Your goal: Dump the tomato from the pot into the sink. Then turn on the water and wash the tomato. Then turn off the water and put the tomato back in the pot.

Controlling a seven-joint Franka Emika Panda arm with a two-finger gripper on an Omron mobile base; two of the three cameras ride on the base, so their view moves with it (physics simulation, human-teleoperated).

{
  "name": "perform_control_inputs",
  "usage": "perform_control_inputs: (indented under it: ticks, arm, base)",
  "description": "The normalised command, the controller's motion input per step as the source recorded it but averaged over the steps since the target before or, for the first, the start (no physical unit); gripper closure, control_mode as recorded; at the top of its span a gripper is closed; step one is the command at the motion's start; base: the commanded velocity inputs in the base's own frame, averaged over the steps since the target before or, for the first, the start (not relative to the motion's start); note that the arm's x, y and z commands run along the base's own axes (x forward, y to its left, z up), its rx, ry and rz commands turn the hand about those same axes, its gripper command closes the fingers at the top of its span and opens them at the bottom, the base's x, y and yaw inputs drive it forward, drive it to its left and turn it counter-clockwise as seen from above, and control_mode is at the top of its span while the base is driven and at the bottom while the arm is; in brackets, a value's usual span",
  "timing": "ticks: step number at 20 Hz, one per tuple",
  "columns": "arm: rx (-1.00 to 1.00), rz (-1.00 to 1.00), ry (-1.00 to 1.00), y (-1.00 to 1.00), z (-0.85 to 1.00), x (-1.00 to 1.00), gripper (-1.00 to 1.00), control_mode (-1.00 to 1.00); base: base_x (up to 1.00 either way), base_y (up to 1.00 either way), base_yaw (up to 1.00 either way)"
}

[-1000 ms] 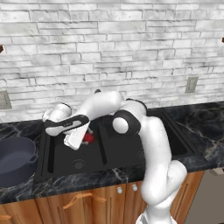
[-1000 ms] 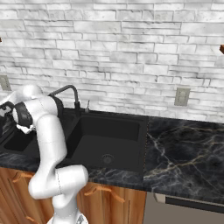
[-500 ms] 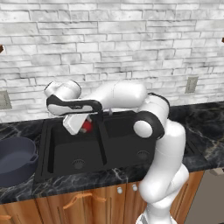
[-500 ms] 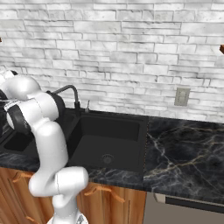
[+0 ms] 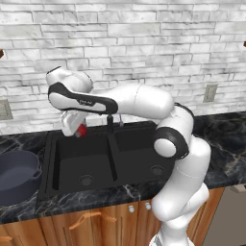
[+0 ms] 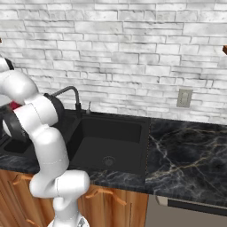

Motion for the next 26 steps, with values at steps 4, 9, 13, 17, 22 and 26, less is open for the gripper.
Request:
perform_control_inputs:
  ticks: [4,9,13,17,22,26]
  arm:
    - [0.24,0.09,0.00,0.65,0.24,-0.33,1.00,-1.00]
    - [0.21,0.11,0.00,0.64,0.03,-0.32,1.00,-1.00]
    - [0.17,0.08,0.00,0.62,0.00,-0.14,1.00,-1.00]
    - [0.14,0.06,0.00,0.56,0.00,-0.15,1.00,-1.00]
    - [0.04,0.02,0.00,0.48,0.00,-0.09,1.00,-1.00]
    - [0.00,0.00,0.00,0.35,-0.08,-0.01,1.00,-1.00]
  base:
    - [0.00,0.00,0.00]
    - [0.00,0.00,0.00]
    - [0.00,0.00,0.00]
    - [0.00,0.00,0.00]
    - [0.00,0.00,0.00]
    - [0.00,0.00,0.00]
